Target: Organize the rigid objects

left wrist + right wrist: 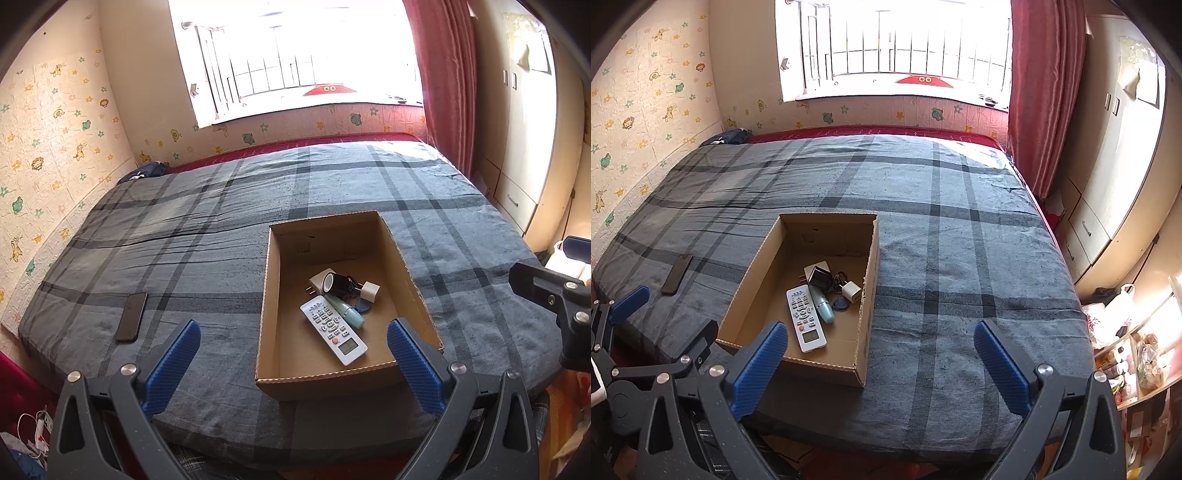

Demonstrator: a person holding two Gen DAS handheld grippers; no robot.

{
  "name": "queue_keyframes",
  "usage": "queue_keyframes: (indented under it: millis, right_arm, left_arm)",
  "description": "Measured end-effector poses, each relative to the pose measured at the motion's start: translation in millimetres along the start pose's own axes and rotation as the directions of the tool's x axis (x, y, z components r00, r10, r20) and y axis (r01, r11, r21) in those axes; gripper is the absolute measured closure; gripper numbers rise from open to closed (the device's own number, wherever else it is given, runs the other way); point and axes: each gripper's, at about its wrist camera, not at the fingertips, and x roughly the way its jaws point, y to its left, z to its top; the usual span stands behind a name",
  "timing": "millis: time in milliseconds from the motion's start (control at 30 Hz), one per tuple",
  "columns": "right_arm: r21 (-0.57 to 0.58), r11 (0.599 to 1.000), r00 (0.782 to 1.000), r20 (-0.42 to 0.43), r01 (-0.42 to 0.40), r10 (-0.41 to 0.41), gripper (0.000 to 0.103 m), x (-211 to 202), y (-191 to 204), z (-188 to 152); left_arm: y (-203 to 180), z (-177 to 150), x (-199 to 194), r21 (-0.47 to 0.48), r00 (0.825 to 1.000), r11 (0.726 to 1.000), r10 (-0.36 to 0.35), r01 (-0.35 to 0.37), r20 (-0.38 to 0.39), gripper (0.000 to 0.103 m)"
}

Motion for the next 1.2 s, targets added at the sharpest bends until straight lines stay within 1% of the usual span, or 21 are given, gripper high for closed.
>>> queue_keyframes:
  millis: [167,433,1200]
  right_arm:
    - [0.008,1.0,1.0,0.002,-0.006,0.006,0.0,0.5,-0.9,2.9]
    - [0.005,1.0,1.0,-0.003,0.0,0.0,0.0,1.5,-1.8,4.1]
    - [0.007,1.0,1.0,-0.008,0.001,-0.001,0.0,5.3,-2.6,4.9]
  left_arm:
    - [0.2,3.9,-0.8,-0.01,1.0,1.0,-0.01,0.01,0.015,0.0]
    - [-5.3,6.1,2.8,0.006,1.0,1.0,-0.021,0.021,0.011,0.0]
    - [-6.3,7.1,4.9,0.005,1.0,1.0,-0.023,0.023,0.009,0.0]
